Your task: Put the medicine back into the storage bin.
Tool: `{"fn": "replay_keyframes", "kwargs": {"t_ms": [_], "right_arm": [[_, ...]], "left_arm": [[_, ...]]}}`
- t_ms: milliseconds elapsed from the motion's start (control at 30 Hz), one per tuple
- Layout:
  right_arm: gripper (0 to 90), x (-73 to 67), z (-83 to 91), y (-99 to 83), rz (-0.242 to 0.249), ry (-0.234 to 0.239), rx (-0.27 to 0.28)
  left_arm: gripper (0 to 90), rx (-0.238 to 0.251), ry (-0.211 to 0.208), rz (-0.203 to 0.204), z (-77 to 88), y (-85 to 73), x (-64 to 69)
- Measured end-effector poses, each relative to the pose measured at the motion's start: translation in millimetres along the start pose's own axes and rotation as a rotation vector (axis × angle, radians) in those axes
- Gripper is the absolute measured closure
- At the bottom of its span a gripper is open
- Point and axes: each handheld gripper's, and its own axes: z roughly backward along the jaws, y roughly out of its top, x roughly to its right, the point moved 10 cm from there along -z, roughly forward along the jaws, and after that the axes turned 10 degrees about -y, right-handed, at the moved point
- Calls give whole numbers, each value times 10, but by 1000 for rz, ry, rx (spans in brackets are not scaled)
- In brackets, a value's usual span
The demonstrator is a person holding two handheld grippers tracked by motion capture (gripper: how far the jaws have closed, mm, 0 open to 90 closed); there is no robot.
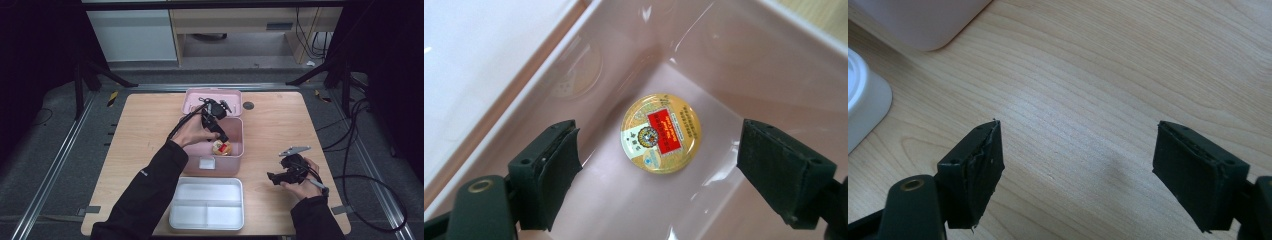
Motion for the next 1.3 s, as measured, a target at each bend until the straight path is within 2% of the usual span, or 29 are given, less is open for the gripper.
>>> {"fn": "replay_keyframes", "kwargs": {"t_ms": [33, 67, 100, 233, 300, 333, 367, 433, 467, 500, 567, 600, 633, 667, 700, 867, 933, 1000, 1033, 1167, 1300], "right_arm": [[205, 0, 0, 0, 0, 0, 0], [206, 9, 3, 9, -2, -6, 8], [206, 9, 3, 9, -2, -6, 8], [213, 22, 24, 38, -5, -21, 26], [222, 21, 42, 60, -2, -21, 39], [240, 7, 61, 82, 3, -17, 52], [240, 7, 61, 82, 3, -17, 52], [260, -12, 74, 98, 14, -7, 60], [291, -29, 87, 114, 21, -3, 68], [291, -29, 87, 114, 21, -3, 68], [318, -47, 112, 141, 31, 4, 84], [341, -63, 130, 172, 35, 7, 108], [341, -63, 130, 172, 35, 7, 108], [361, -74, 149, 183, 43, 10, 116], [361, -74, 149, 183, 43, 10, 116], [387, -88, 154, 198, 48, 13, 131], [392, -113, 158, 203, 51, 20, 135], [398, -132, 169, 220, 59, 23, 145], [398, -132, 169, 220, 59, 23, 145], [401, -156, 192, 246, 76, 26, 161], [428, -201, 208, 262, 95, 40, 169]], "left_arm": [[166, 13, 3, 0, 47, -4, 12], [175, 40, 13, -10, 160, -10, 31], [178, 40, 13, -10, 160, -10, 31], [199, 102, 36, -19, 415, -46, 96], [212, 124, 49, -30, 542, -94, 134], [229, 154, 61, -38, 658, -156, 173], [238, 154, 61, -38, 658, -156, 173], [251, 180, 66, -36, 770, -254, 214], [269, 208, 65, -34, 853, -351, 247], [280, 208, 65, -34, 853, -351, 247], [290, 244, 69, -28, 926, -452, 265], [311, 270, 69, -24, 972, -560, 277], [321, 270, 69, -24, 972, -560, 277], [326, 291, 70, -17, 1006, -703, 284], [332, 291, 70, -17, 1006, -703, 284], [360, 299, 102, 5, 1077, -1081, 279], [375, 317, 99, 15, 1084, -1197, 303], [389, 325, 97, 33, 1049, -1419, 339], [391, 325, 97, 33, 1049, -1419, 339], [400, 301, 116, 50, 941, -1739, 319], [415, 305, 98, 64, 810, -1988, 292]]}}
